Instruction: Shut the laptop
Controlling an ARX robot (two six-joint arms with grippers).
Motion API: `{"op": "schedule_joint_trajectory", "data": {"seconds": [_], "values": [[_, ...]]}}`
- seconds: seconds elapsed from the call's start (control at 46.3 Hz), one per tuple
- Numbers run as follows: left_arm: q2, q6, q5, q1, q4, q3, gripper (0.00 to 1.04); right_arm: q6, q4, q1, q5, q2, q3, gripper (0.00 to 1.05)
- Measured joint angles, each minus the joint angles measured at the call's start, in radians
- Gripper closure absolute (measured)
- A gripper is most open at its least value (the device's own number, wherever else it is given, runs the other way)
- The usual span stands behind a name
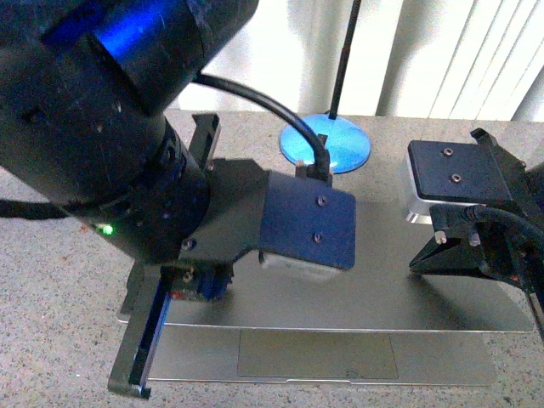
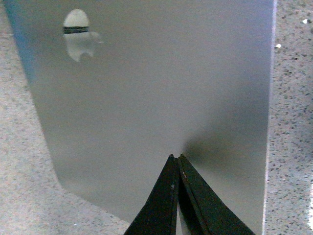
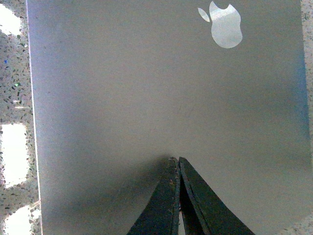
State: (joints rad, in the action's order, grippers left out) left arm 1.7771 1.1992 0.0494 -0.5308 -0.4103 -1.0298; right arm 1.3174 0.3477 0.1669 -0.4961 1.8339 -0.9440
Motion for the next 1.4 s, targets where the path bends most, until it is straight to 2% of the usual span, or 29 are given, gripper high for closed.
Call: {"op": "schedule_joint_trajectory", "data": {"seconds": [0.432,1.101,1.188,1.404], "values": [[0.026,-0.011,0.009,-0.036,0.025,0.056,1.01,-0.026,-0.085,0.018,-0.006,0.042,0.082,1.02],[0.039,-0.036,0.028,-0.047,0.067,0.074,1.01,-0.043,-0.103,0.025,-0.011,0.046,0.099,1.02],[0.032,-0.045,0.037,-0.044,0.093,0.074,1.01,-0.061,-0.140,0.025,-0.022,0.035,0.099,1.02],[-0.046,-0.099,0.061,-0.025,0.159,0.074,1.01,-0.165,-0.380,0.017,-0.037,-0.042,0.101,1.02]]}}
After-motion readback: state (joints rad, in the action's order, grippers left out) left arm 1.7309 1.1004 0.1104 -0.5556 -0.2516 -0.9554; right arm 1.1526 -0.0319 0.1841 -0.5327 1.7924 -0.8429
